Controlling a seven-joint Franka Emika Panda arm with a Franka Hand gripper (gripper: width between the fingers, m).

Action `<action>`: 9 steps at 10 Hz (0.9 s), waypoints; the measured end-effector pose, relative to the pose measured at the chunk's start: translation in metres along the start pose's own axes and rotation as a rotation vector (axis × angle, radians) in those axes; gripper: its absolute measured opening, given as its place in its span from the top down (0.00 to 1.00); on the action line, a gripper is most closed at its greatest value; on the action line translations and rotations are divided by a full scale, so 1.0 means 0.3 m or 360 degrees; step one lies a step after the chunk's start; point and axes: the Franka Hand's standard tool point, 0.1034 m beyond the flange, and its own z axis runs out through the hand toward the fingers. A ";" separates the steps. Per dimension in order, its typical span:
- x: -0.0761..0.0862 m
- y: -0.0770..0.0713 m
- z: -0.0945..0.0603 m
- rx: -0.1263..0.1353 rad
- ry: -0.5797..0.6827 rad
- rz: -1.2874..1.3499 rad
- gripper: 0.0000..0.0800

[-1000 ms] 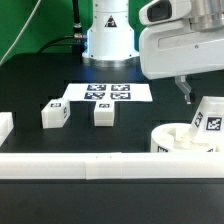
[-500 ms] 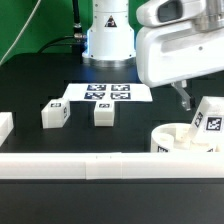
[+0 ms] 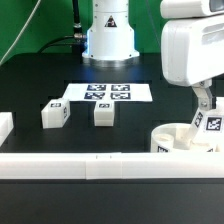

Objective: Assemble stool

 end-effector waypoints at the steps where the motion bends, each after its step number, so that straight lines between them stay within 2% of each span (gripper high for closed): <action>1: -0.002 0.002 0.001 0.0000 -0.0001 -0.0043 0.19; 2: -0.005 0.006 0.002 -0.0010 -0.0008 -0.0228 0.19; 5: -0.004 0.005 0.014 -0.0077 -0.0044 -0.0754 0.19; 7: -0.006 0.006 0.016 -0.0094 -0.0076 -0.1017 0.19; 9: -0.019 0.014 0.028 -0.0092 -0.0102 -0.1233 0.19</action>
Offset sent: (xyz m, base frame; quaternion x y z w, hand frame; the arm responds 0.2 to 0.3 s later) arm -0.0018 0.0047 -0.0052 -0.0422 0.0120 -0.3314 0.9425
